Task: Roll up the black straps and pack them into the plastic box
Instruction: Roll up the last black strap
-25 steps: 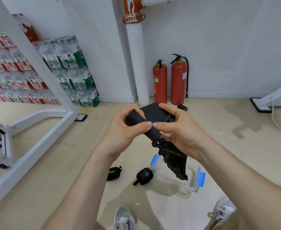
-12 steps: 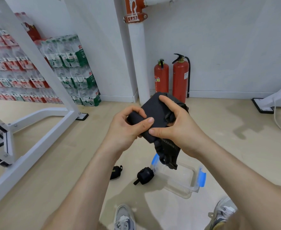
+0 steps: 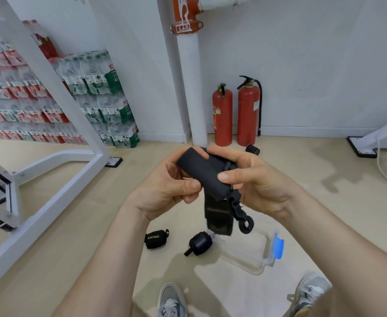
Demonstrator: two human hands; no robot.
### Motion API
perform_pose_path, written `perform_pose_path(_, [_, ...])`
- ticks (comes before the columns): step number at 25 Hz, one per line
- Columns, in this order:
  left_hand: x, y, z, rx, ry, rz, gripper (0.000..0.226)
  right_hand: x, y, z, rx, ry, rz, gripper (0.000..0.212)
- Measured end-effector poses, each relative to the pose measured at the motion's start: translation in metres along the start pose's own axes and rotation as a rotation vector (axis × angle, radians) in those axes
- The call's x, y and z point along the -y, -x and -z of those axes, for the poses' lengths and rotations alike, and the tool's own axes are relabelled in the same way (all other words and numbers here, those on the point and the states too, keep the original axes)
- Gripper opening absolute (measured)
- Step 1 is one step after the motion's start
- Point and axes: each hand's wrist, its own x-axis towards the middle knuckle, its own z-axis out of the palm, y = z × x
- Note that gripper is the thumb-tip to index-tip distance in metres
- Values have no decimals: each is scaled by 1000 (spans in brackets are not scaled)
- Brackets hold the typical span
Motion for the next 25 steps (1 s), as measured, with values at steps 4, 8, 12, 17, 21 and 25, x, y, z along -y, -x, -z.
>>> perform_pose_path(4, [3, -1, -1, -55, 9, -25, 52, -2, -3, 0, 9, -27, -1, 79])
perform_pose_path(8, [8, -2, 1, -103, -33, -30, 46, 1, 2, -4, -49, 25, 39, 72])
perform_pose_path(12, [5, -3, -4, -240, -69, -11, 48, 0, 1, -6, -156, 251, 121, 59])
perform_pose_path(17, [7, -7, -12, -323, -115, -91, 47, 4, 1, -10, -293, 200, 139, 25])
perform_pose_path(21, [7, -6, -15, -338, -126, -106, 43, 0, 0, -10, -322, 262, 216, 28])
perform_pose_path(25, [11, -9, -19, -456, -167, -117, 32, -1, 0, -14, -378, 413, 285, 34])
